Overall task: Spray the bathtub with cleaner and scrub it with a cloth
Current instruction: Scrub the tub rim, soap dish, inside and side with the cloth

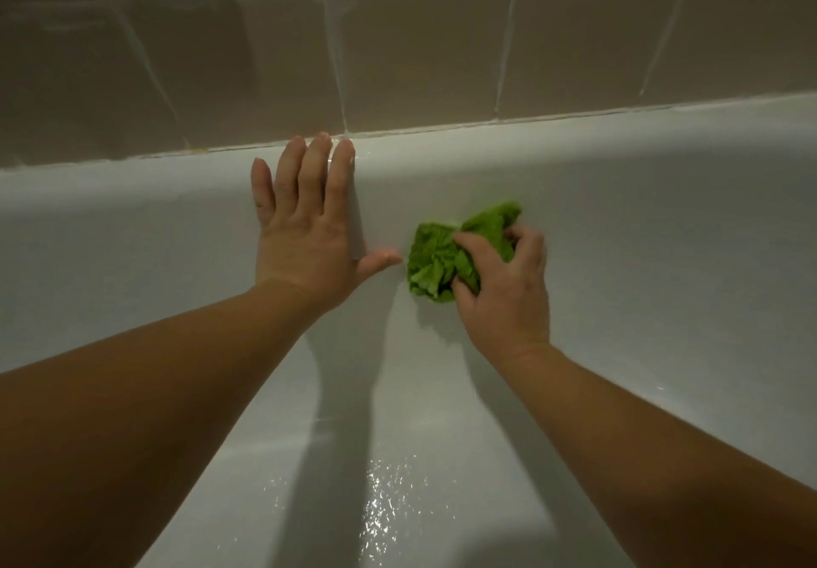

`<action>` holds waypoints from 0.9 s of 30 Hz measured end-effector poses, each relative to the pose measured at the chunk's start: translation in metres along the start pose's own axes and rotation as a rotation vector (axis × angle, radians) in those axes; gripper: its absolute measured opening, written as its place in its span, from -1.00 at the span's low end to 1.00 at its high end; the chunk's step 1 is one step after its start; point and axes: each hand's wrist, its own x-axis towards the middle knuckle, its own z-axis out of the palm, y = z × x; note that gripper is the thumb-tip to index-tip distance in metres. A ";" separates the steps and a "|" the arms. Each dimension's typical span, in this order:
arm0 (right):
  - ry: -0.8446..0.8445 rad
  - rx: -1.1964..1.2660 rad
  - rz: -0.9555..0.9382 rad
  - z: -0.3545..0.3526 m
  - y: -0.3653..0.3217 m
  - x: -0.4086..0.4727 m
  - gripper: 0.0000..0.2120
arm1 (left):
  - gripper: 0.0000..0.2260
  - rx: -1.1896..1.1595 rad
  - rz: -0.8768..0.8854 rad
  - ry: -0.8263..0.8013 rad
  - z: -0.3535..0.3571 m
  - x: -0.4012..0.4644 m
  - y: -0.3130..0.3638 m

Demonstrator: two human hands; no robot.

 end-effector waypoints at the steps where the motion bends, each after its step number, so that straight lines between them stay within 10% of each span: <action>1: -0.051 -0.015 0.019 0.008 0.008 -0.015 -0.46 | 0.21 0.016 -0.004 0.004 0.002 0.001 0.002; 6: -0.192 -0.025 0.105 0.022 0.032 -0.060 -0.43 | 0.27 0.038 -0.008 0.031 0.010 0.001 0.004; 17: 0.083 0.102 0.055 -0.033 0.015 0.028 -0.47 | 0.29 0.017 0.007 -0.016 -0.004 0.015 0.022; 27: -0.404 -0.086 0.155 0.051 0.071 -0.131 -0.50 | 0.33 0.066 -0.016 -0.013 0.004 0.015 0.038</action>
